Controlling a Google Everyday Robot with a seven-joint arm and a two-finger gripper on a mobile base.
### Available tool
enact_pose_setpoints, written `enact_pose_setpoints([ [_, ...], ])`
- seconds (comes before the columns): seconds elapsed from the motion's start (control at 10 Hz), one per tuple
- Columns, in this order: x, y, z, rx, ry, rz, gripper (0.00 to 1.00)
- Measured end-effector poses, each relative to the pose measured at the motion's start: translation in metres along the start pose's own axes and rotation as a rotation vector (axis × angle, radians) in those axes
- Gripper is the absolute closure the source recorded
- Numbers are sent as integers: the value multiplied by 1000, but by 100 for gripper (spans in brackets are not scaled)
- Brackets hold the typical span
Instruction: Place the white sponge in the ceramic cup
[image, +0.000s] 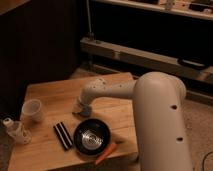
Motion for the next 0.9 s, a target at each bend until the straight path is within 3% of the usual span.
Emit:
enact_pose_setpoints([
  [0.2, 1, -1, -1, 1, 0, 1, 98],
  [0.3, 1, -1, -1, 1, 0, 1, 100],
  [0.9, 1, 0, -1, 0, 1, 2, 100],
])
